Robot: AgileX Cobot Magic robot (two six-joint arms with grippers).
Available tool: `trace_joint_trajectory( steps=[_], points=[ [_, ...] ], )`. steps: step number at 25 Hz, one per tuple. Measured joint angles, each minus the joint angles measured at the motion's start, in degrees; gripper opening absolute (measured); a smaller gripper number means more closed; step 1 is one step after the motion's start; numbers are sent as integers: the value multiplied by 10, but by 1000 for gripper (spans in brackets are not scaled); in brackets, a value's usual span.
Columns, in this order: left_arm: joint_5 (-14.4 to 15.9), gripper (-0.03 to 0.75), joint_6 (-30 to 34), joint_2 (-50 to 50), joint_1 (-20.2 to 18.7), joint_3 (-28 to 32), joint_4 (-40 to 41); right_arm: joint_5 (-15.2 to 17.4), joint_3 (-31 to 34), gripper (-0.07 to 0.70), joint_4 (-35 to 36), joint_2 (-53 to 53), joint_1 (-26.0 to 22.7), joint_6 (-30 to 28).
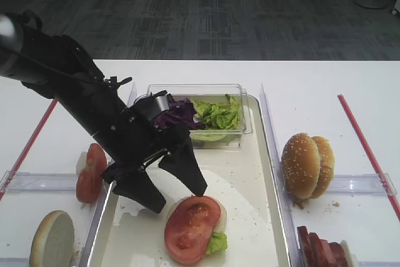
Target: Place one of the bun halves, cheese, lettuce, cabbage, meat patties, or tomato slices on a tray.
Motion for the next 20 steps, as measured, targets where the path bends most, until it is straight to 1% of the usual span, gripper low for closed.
trace_joint_trajectory(
  steps=[5, 16, 20],
  points=[
    [0, 581, -5, -1, 0, -41, 6, 0, 0, 676, 0, 0, 0, 0],
    [10, 581, -65, -53, 0, -153, 28, 0, 0, 676, 0, 0, 0, 0],
    [15, 581, -83, -73, 0, -180, 38, 0, 0, 676, 0, 0, 0, 0]
  ],
)
